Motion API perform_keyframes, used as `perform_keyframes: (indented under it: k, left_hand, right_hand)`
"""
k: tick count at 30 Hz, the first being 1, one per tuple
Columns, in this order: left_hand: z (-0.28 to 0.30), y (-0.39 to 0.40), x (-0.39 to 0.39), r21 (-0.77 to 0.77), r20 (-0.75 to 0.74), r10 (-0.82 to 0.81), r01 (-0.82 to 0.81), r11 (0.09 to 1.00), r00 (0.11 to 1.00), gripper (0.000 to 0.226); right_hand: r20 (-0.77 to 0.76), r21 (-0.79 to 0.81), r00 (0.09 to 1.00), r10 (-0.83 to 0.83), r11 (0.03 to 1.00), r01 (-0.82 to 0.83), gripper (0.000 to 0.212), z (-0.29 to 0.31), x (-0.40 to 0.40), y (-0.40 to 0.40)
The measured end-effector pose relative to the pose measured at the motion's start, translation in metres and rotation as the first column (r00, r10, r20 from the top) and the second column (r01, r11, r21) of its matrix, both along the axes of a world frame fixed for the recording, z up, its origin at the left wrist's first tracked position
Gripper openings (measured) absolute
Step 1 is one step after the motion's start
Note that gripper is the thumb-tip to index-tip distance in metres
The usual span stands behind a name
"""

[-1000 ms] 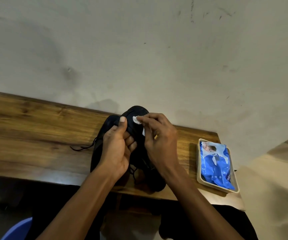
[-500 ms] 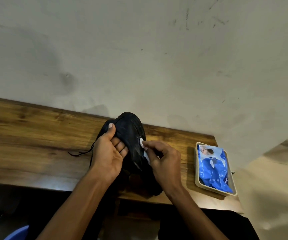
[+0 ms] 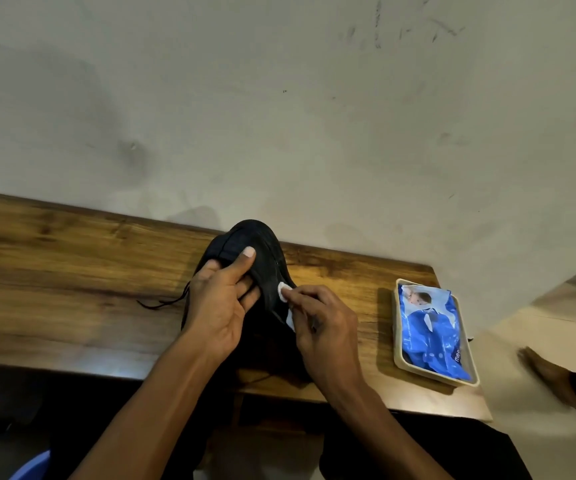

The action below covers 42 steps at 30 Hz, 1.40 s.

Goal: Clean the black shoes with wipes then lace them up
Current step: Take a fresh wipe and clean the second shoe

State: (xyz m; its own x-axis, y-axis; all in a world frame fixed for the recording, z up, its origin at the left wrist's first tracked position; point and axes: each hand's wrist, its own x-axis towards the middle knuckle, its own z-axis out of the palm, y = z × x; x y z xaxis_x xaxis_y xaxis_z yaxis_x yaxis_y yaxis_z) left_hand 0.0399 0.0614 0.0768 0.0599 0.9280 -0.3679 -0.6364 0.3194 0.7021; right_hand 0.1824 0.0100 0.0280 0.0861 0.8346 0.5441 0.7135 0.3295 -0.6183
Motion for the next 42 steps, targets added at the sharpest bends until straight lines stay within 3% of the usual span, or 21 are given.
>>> perform_keyframes:
  k: [8, 11, 15, 21, 27, 31, 36, 39, 42]
  left_hand:
    - [-0.002, 0.0, -0.003, 0.007, -0.089, -0.02, 0.02, 1.0, 0.996, 0.012]
    - [0.001, -0.006, -0.001, 0.062, -0.087, -0.077, 0.082, 0.995, 0.993, 0.02]
    - [0.002, -0.007, 0.0, 0.102, -0.074, -0.1, 0.108, 0.989, 0.992, 0.024]
    - [-0.002, -0.002, -0.006, 0.049, -0.008, -0.085, 0.086, 0.995, 0.996, 0.031]
    - [0.0, -0.003, -0.003, 0.086, -0.043, -0.136, 0.139, 0.987, 0.99, 0.032]
    - [0.002, -0.004, 0.001, 0.119, -0.076, -0.164, 0.172, 0.978, 0.984, 0.033]
    - [0.001, -0.001, -0.001, 0.105, -0.02, -0.135, 0.136, 0.985, 0.991, 0.031]
    - [0.001, -0.003, 0.0, 0.126, -0.031, -0.148, 0.151, 0.981, 0.989, 0.028]
    - [0.001, -0.007, 0.004, 0.136, -0.038, -0.136, 0.14, 0.981, 0.99, 0.025]
  right_hand:
    - [-0.074, 0.002, 0.997, 0.004, 1.0, -0.004, 0.031, -0.002, -0.007, 0.016]
    - [-0.077, 0.103, 0.996, -0.045, 0.993, 0.052, 0.03, 0.013, -0.007, 0.037]
    - [0.031, 0.218, 0.999, -0.016, 0.976, 0.009, 0.031, 0.022, -0.006, 0.048]
    - [0.107, 0.053, 0.994, -0.001, 0.999, -0.005, 0.028, -0.002, 0.015, 0.02]
    - [-0.044, 0.142, 0.999, -0.031, 0.989, 0.037, 0.024, 0.023, 0.003, 0.041]
    - [-0.037, 0.201, 0.999, -0.029, 0.979, 0.035, 0.026, 0.035, 0.001, 0.052]
    - [0.021, -0.01, 0.997, -0.073, 0.997, 0.073, 0.022, 0.009, 0.012, 0.019]
    - [-0.087, -0.076, 0.993, -0.085, 0.994, 0.078, 0.021, 0.015, 0.012, 0.015]
    - [-0.19, -0.037, 0.979, -0.072, 0.997, 0.066, 0.026, 0.028, -0.001, 0.017]
